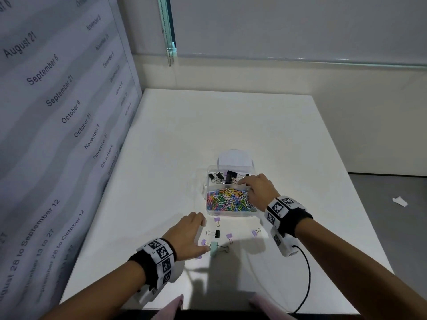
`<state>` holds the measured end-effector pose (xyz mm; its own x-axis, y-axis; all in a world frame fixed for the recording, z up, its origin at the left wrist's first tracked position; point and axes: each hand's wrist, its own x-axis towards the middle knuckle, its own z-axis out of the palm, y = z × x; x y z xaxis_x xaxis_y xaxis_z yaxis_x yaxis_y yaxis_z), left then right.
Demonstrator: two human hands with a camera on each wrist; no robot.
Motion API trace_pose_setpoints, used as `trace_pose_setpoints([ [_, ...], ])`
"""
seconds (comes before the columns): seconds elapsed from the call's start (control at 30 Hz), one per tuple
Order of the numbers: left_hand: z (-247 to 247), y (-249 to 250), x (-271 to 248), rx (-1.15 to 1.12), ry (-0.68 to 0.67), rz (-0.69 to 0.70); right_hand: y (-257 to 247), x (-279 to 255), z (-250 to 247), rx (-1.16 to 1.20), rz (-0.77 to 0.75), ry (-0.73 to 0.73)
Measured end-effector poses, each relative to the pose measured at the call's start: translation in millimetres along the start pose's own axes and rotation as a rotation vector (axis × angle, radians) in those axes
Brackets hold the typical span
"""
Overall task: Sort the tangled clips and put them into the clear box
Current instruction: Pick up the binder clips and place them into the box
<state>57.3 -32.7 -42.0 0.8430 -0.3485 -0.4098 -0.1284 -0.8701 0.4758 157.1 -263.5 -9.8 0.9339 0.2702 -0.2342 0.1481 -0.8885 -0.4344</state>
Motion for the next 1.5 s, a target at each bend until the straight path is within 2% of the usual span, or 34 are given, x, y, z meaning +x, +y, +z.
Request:
trace_pose_setpoints([
  [0.1, 9.1, 0.5, -2.1, 0.064, -0.058, -0.029, 8.4, -15.4, 2.7, 0.061, -0.039, 0.034],
  [0.2, 13.4, 1.3, 0.9, 0.070, -0.061, -0.031, 17.2, -35.4, 6.9, 0.087, -0.049, -0.020],
  [0.27, 15.7, 1.5, 4.8, 0.024, -0.066, -0.020, 21.1, -45.7, 10.6, 0.055, -0.056, -0.067],
  [0.43, 21.6, 7.8, 11.4, -0.101, -0.040, 0.023, 23.5, -57.1, 19.3, 0.039, -0.038, -0.023],
  [0.6, 23.3, 13.5, 18.4, -0.120, 0.012, 0.030, 23.1, -70.6, 37.5, -0.082, 0.050, -0.256],
  [0.67, 24.3, 14.9, 20.3, -0.166, 0.021, 0.029, 23.7, -74.6, 47.4, -0.068, 0.043, -0.298],
  [0.83, 26.9, 18.1, 20.3, -0.228, -0.008, 0.070, 8.4, -77.0, 71.0, 0.060, -0.060, -0.284],
  [1.0, 27.3, 15.7, 17.1, -0.113, -0.040, 0.111, -7.5, -70.7, 91.3, 0.118, -0.177, -0.229],
  [1.2, 25.0, 15.9, 18.6, -0.071, -0.054, 0.097, -14.4, -61.6, 84.9, 0.129, -0.091, -0.274],
  [1.33, 24.6, 21.6, 21.3, -0.012, -0.024, 0.095, -16.2, -62.5, 79.5, -0.006, -0.081, -0.320],
  [1.5, 23.8, 31.5, 26.7, 0.053, -0.049, 0.084, -18.9, -62.9, 82.2, -0.064, -0.100, -0.274],
])
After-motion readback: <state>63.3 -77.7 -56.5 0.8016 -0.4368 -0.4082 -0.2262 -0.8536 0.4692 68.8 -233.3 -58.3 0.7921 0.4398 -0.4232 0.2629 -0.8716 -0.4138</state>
